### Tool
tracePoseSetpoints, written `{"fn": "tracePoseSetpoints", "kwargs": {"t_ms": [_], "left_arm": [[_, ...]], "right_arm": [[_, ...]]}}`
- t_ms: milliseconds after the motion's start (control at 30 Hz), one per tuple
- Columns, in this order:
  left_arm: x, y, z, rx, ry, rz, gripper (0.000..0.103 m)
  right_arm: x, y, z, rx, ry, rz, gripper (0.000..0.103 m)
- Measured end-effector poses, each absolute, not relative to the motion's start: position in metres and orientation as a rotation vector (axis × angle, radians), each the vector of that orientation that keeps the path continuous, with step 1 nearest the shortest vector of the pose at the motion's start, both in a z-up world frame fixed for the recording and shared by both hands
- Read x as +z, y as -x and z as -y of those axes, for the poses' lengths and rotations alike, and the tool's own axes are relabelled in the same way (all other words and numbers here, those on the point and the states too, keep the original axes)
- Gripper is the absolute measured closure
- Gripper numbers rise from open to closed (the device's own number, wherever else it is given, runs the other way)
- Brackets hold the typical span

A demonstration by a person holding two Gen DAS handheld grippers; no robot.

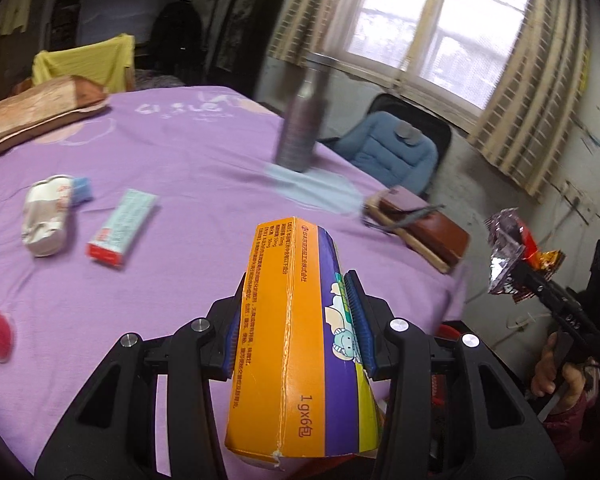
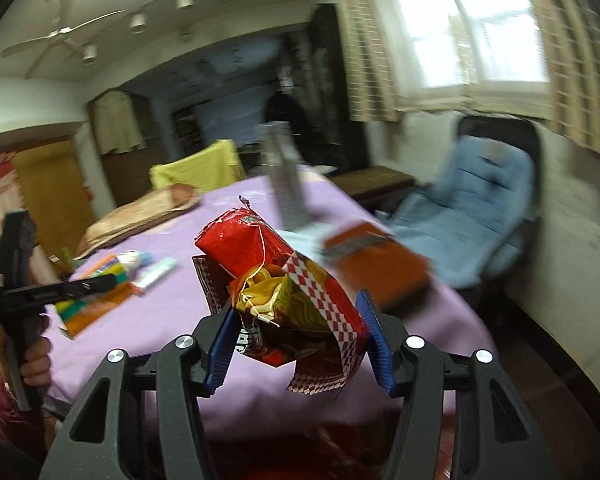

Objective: Collect trash
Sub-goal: 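Carry the tissue pack and red snack bag over the red wastebasket, then open the right gripper over the wastebasket while the left gripper drops the tissue pack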

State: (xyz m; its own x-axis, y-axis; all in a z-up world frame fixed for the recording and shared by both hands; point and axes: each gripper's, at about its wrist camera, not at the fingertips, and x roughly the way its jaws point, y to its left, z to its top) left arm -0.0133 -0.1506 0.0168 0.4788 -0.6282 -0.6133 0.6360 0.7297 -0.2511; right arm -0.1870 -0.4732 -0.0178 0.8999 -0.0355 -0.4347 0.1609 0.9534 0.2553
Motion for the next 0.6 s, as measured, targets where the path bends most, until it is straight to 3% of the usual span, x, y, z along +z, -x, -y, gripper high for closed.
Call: {"fn": "tracePoseSetpoints", "kwargs": {"t_ms": [200, 267, 300, 433, 600], "left_arm": [[0.007, 0.045, 0.215, -0.897, -0.076, -0.782, 0.058], [0.002, 0.053, 0.233, -0.933, -0.093, -0.802, 0.058], [-0.001, 0.056, 0.243, -0.952, -0.104, -0.814, 0.058], [-0.014, 0.073, 0.285, -1.012, -0.185, -0.849, 0.058], [-0.033, 0.096, 0.343, -1.094, -0.292, -0.888, 0.058]], "right_arm": [[-0.086, 0.234, 0.534, -0.29, -0.385, -0.58, 0.045], [-0.124, 0.238, 0.552, -0.35, -0.397, -0.68, 0.038], [-0.14, 0.239, 0.558, -0.361, -0.399, -0.729, 0.029], [-0.206, 0.236, 0.584, -0.448, -0.436, -0.932, 0.027], [-0.201, 0.268, 0.61, -0.436, -0.569, -0.805, 0.012]]}}
